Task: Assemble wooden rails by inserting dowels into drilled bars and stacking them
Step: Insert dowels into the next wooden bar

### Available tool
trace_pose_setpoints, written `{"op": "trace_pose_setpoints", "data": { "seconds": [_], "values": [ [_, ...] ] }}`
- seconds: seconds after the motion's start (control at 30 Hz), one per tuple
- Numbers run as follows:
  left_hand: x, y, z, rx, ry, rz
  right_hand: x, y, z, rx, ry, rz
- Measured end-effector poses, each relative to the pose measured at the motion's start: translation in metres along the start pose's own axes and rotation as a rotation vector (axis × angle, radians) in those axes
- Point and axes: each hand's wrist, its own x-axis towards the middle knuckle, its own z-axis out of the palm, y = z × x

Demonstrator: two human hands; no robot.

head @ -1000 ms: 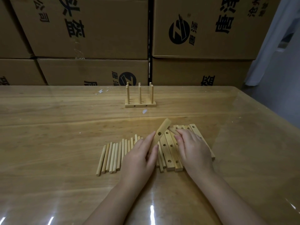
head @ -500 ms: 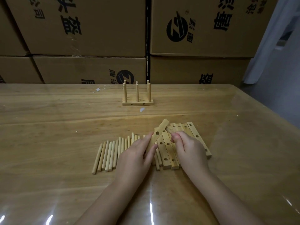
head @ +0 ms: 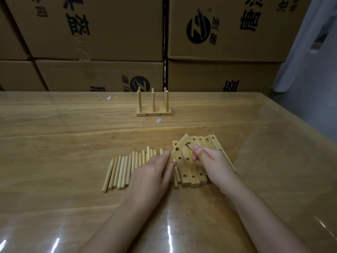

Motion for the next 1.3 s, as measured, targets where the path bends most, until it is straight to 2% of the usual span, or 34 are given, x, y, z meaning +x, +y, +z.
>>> {"op": "trace_pose_setpoints", "data": {
  "seconds": [0.13, 0.23, 0.37, 0.57, 0.73, 0.87, 0.93, 1.0, 1.1, 1.17, 1.3],
  "values": [
    [0.000, 0.000, -0.001, -0.008, -0.007, 0.010, -0.003, -0.001, -0.001, 0.114, -0.039, 0.056],
    [0.000, -0.001, 0.002, -0.029, 0.012, 0.003, -0.003, -0.002, 0.003, 0.077, 0.028, 0.021],
    [-0.002, -0.003, 0.006, -0.083, 0.053, -0.020, -0.001, -0.005, 0.007, 0.040, 0.119, -0.105],
    [-0.002, -0.010, 0.014, -0.179, 0.061, -0.181, -0.001, 0.004, 0.010, -0.210, 0.255, -0.355],
    [-0.001, -0.020, 0.019, -0.386, 0.082, -0.309, 0.001, 0.007, 0.011, -0.141, 0.286, -0.394],
    [0.004, -0.026, 0.014, -0.886, 0.173, -0.518, -0.001, 0.005, 0.012, -0.021, 0.275, -0.333],
    [0.008, -0.030, 0.011, -1.080, 0.273, -0.606, -0.002, 0.003, 0.012, -0.076, 0.216, -0.308],
    [0.010, -0.032, 0.009, -1.139, 0.324, -0.640, -0.005, -0.001, 0.016, -0.180, 0.090, -0.307],
    [0.011, -0.031, 0.009, -1.193, 0.312, -0.647, -0.015, -0.005, 0.027, -0.609, -0.068, -0.529],
    [0.011, -0.032, 0.009, -1.205, 0.296, -0.653, -0.021, -0.006, 0.038, -0.773, -0.165, -0.632],
    [0.011, -0.031, 0.011, -1.184, 0.267, -0.647, -0.022, -0.005, 0.044, -0.781, -0.303, -0.618]
  ]
}}
